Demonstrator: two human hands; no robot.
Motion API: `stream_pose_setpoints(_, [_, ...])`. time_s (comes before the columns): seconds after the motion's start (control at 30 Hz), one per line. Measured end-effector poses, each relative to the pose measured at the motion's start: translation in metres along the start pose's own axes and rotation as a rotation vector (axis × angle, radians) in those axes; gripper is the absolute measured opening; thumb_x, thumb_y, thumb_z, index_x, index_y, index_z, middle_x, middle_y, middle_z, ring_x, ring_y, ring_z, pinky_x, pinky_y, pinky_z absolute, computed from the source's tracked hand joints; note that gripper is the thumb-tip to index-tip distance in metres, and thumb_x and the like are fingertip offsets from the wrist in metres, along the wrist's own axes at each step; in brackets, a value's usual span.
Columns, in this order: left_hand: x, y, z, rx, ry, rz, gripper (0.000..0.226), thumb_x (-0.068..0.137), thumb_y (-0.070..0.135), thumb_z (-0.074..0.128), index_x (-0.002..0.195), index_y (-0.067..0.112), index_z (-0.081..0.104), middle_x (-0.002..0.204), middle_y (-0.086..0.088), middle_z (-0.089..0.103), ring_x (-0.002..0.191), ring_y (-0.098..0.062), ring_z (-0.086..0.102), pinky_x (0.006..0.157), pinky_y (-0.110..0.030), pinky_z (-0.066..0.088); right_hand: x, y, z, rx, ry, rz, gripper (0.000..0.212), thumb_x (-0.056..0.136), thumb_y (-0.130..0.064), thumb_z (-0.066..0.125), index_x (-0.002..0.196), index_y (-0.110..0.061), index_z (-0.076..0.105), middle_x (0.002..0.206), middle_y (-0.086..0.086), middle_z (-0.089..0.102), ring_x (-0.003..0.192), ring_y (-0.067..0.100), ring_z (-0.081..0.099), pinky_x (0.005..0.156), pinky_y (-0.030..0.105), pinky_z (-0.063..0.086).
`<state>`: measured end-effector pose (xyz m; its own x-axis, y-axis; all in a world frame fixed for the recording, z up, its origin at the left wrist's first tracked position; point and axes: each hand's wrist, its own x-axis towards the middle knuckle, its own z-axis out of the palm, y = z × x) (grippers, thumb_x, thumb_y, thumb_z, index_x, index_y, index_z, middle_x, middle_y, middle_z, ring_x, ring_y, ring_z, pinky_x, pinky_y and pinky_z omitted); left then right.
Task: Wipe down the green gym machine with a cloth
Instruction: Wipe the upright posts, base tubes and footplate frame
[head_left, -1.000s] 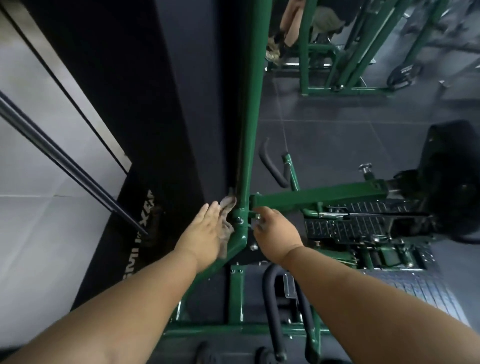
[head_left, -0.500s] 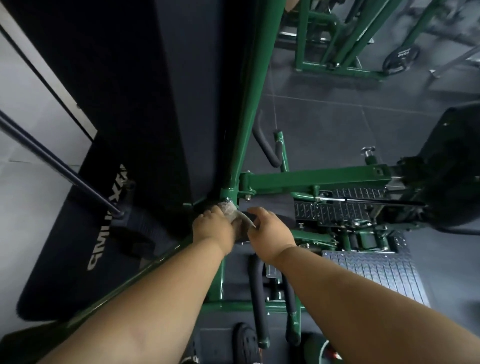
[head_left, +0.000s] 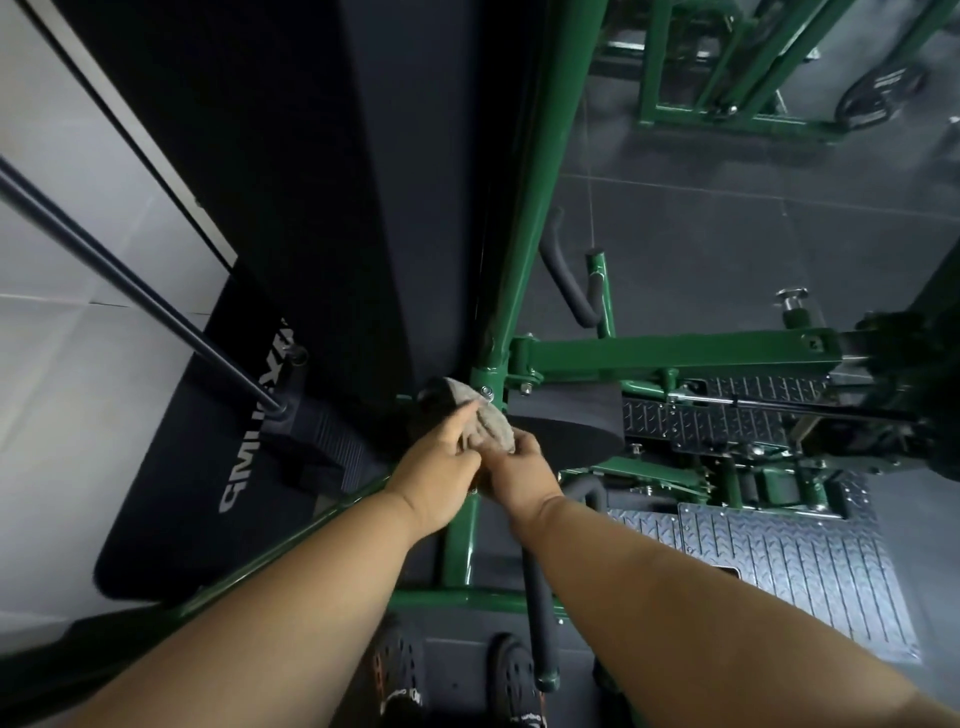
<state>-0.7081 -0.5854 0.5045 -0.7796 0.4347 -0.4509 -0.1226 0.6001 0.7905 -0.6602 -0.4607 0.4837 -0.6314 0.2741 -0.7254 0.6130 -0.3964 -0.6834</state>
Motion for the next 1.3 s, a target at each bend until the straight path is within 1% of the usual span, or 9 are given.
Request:
stream_pose_setpoints(0.2, [-0.009,-0.060,-0.027,0.666,0.066,-0.013,0.074,0.102,0.061,0.046,0.166,0.031,0.021,0.155,0.000,0.049,0.139,-0.023,0.045,0.111,-0.037,0.044,0.022,-0.031,-0.022,-0.453,0.348,-0.331,0.012,0.094,-0.022,0.066,0.101,-0.021,0.057,0.094,-0.004,0.069,0.087,0.020,0.068,0.077,0.030,0.051])
stream_pose_setpoints(0.33, [-0.006,-0.077,-0.023,0.911,0.130,0.070,0.072,0.100,0.069,0.035,0.157,0.026,0.036,0.126,0.002,0.066,0.117,-0.022,0.056,0.098,-0.038,0.049,0.041,-0.061,-0.013,-0.390,0.311,-0.376,0.046,0.090,-0.029,0.078,0.122,-0.034,0.045,0.107,-0.011,0.066,0.091,0.007,0.066,0.074,0.024,0.051])
stream_pose_setpoints(0.47, [-0.004,-0.077,-0.022,0.796,0.134,0.023,0.067,0.095,0.072,0.044,0.148,0.031,0.042,0.122,0.005,0.064,0.113,-0.021,0.058,0.092,-0.039,0.053,0.067,-0.071,0.011,-0.218,0.396,-0.112,0.062,0.083,-0.039,0.085,0.124,-0.023,0.042,0.112,0.005,0.064,0.093,0.025,0.067,0.083,0.035,0.054])
stream_pose_setpoints(0.67, [0.001,-0.074,-0.026,0.729,0.117,-0.033,0.065,0.089,0.075,0.051,0.141,0.036,0.044,0.124,0.008,0.062,0.112,-0.020,0.058,0.087,-0.038,0.052,0.094,-0.065,0.030,-0.474,0.336,-0.007,0.095,0.063,-0.063,0.088,0.134,-0.008,0.057,0.111,0.007,0.072,0.090,0.027,0.072,0.085,0.037,0.060])
stream_pose_setpoints(0.77, [0.003,-0.076,-0.026,0.712,0.109,-0.039,0.066,0.089,0.074,0.052,0.142,0.035,0.044,0.126,0.007,0.060,0.115,-0.021,0.057,0.089,-0.038,0.052,0.100,-0.066,0.023,-0.400,0.299,0.011,0.075,0.071,-0.057,0.088,0.122,-0.006,0.068,0.097,0.006,0.074,0.081,0.024,0.070,0.082,0.036,0.060])
stream_pose_setpoints(0.93, [0.004,-0.079,-0.027,0.690,0.121,-0.027,0.064,0.088,0.074,0.052,0.140,0.037,0.044,0.121,0.009,0.060,0.109,-0.019,0.057,0.087,-0.038,0.052,0.094,-0.057,0.005,-0.313,0.269,-0.046,0.072,0.080,-0.053,0.085,0.135,-0.014,0.060,0.111,0.006,0.074,0.094,0.026,0.070,0.067,0.031,0.053])
stream_pose_setpoints(1.07, [0.004,-0.081,-0.026,0.693,0.149,-0.006,0.062,0.088,0.074,0.051,0.136,0.037,0.046,0.117,0.010,0.060,0.105,-0.017,0.057,0.083,-0.037,0.051,0.087,-0.030,-0.023,-0.271,0.206,-0.060,0.040,0.093,-0.044,0.075,0.125,-0.020,0.067,0.101,-0.001,0.076,0.097,0.023,0.072,0.094,0.042,0.060])
stream_pose_setpoints(1.23, [0.003,-0.078,-0.025,0.686,0.140,-0.001,0.061,0.089,0.073,0.052,0.137,0.036,0.046,0.121,0.008,0.061,0.109,-0.019,0.057,0.084,-0.037,0.050,0.089,-0.019,-0.003,-0.526,0.267,-0.099,0.070,0.097,-0.067,0.047,0.149,-0.022,0.050,0.146,0.009,0.055,0.133,0.033,0.052,0.117,0.043,0.040])
stream_pose_setpoints(1.3, [0.003,-0.077,-0.026,0.689,0.136,-0.006,0.061,0.090,0.072,0.052,0.138,0.035,0.046,0.123,0.007,0.061,0.110,-0.020,0.057,0.084,-0.037,0.049,0.085,-0.011,0.007,-0.339,0.249,-0.118,0.067,0.103,-0.063,0.043,0.158,-0.025,0.037,0.150,0.003,0.050,0.142,0.027,0.046,0.115,0.035,0.034])
